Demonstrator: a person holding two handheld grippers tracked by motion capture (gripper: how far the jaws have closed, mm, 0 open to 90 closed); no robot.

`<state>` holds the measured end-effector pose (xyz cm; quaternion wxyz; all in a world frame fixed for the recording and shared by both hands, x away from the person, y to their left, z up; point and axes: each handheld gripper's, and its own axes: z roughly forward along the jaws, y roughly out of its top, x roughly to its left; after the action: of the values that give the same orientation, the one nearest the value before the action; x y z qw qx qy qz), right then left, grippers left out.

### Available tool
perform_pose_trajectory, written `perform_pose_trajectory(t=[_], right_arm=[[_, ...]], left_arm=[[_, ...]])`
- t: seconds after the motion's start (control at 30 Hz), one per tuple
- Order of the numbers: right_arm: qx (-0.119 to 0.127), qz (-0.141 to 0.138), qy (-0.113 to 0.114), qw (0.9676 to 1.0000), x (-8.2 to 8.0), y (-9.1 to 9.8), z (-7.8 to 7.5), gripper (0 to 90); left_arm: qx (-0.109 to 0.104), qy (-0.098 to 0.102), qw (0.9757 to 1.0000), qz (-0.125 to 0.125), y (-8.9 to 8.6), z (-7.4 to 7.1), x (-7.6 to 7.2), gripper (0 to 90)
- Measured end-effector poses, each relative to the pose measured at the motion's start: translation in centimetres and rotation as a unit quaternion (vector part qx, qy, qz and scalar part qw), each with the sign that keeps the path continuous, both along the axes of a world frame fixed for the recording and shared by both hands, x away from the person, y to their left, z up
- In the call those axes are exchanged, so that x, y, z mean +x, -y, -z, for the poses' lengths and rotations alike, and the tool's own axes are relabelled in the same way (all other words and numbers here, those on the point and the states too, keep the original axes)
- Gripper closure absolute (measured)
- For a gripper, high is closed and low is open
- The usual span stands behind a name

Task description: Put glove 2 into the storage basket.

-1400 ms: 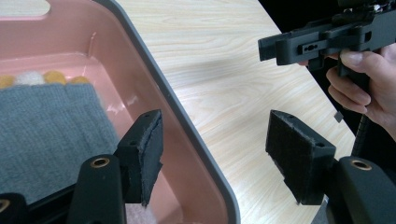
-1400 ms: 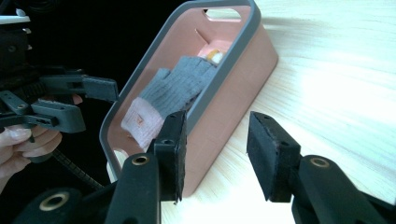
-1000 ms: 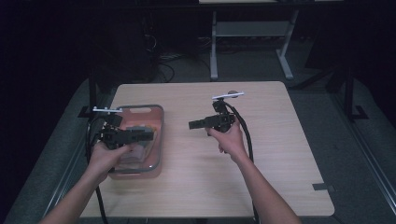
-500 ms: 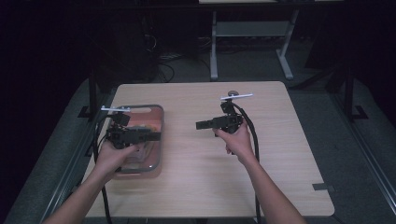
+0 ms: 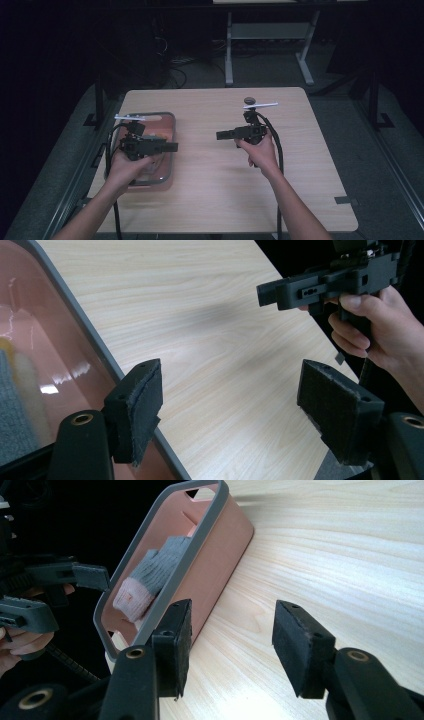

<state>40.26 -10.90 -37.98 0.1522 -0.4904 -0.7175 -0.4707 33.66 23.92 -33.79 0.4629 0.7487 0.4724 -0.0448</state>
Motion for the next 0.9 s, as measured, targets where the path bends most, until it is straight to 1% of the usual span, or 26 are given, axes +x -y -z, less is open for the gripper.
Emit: perform_pose_trajectory(t=[0.23, 0.57, 0.73, 0.77, 0.8, 0.9], right_arm=[[0.003, 0.007, -0.002, 1.0000, -0.2, 0.8, 0.3, 48.8], [0.001, 0.015, -0.007, 0.9999, -0.6, 2.2, 0.9, 47.8], [0.001, 0.021, -0.010, 0.9997, -0.9, 3.1, 1.2, 47.1], [0.001, 0.024, -0.010, 0.9997, -1.0, 3.5, 1.3, 46.9], [0.000, 0.026, -0.010, 0.9996, -1.1, 3.7, 1.4, 46.8], [0.001, 0.030, -0.011, 0.9995, -1.2, 4.2, 1.5, 46.4]], left_arm=[[-0.001, 0.000, 1.0000, 0.010, 0.8, 0.1, 0.0, 25.8], [-0.008, 0.001, 0.9997, 0.025, 2.4, 0.4, -0.1, 23.8], [-0.008, 0.002, 0.9995, 0.031, 3.3, 0.6, -0.1, 23.3], [-0.010, 0.002, 0.9994, 0.032, 3.7, 0.8, -0.1, 23.0], [-0.009, 0.003, 0.9993, 0.037, 3.8, 0.8, -0.1, 22.9], [-0.008, 0.003, 0.9992, 0.039, 4.2, 1.0, -0.2, 22.8]])
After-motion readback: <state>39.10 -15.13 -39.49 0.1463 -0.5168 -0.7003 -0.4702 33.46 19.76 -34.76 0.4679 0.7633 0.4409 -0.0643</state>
